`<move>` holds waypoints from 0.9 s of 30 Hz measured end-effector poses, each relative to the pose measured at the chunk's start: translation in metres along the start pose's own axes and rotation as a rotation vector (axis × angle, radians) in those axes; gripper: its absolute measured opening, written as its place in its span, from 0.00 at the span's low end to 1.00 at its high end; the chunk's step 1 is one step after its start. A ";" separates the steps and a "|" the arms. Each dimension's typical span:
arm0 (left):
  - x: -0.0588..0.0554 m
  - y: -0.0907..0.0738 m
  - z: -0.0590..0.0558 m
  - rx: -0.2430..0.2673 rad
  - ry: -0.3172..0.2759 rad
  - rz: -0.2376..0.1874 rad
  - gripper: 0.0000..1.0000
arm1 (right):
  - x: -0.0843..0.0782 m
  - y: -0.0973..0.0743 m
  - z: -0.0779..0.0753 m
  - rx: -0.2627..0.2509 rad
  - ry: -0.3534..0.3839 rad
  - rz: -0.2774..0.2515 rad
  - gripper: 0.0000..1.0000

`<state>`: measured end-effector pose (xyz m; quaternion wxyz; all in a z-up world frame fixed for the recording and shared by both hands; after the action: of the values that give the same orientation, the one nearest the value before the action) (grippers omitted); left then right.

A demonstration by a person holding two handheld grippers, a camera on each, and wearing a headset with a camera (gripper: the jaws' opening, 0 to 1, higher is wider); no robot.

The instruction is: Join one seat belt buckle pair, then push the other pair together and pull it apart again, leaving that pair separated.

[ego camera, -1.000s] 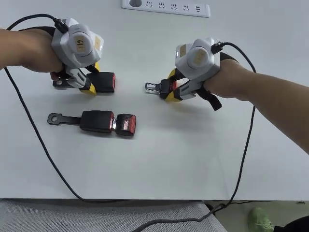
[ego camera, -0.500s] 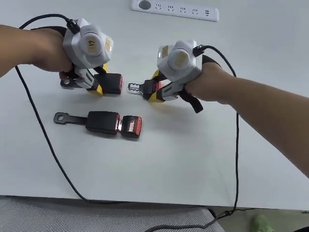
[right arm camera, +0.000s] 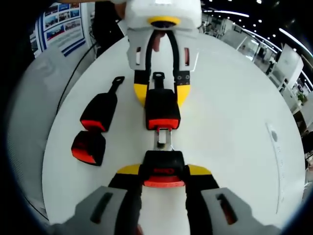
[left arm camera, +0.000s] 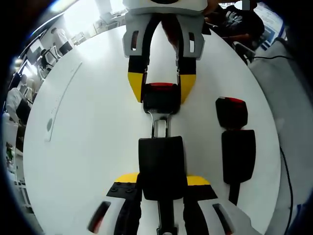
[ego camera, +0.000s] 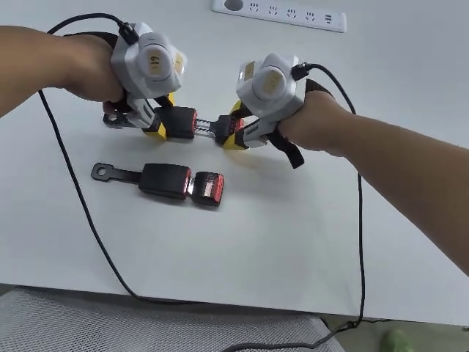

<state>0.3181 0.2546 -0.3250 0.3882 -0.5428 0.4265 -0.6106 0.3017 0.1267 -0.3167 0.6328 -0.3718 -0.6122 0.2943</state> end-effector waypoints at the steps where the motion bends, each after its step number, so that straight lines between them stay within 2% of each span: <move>1: 0.000 0.000 0.000 0.001 0.000 0.005 0.33 | 0.000 0.000 0.000 -0.004 -0.006 0.004 0.33; 12: 0.000 0.000 0.000 0.009 -0.006 0.002 0.33 | 0.006 0.005 -0.001 -0.009 -0.026 -0.012 0.33; 27: -0.002 0.000 -0.001 0.007 0.004 -0.051 0.32 | 0.011 0.015 -0.006 0.016 -0.005 -0.036 0.32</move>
<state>0.3171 0.2562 -0.3254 0.3735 -0.5509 0.4108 -0.6230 0.3102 0.1431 -0.3232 0.6393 -0.3550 -0.6180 0.2886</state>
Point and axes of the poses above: the centre of the closed fingertips' face, and the gripper's own axes: y roughly forward along the fingers, z roughly to its left, x roughly out of its top, the point moved 5 cm from there along -y, roughly backward along the fingers, and after that the axes turned 4 degrees about y, right-handed, at the moved point
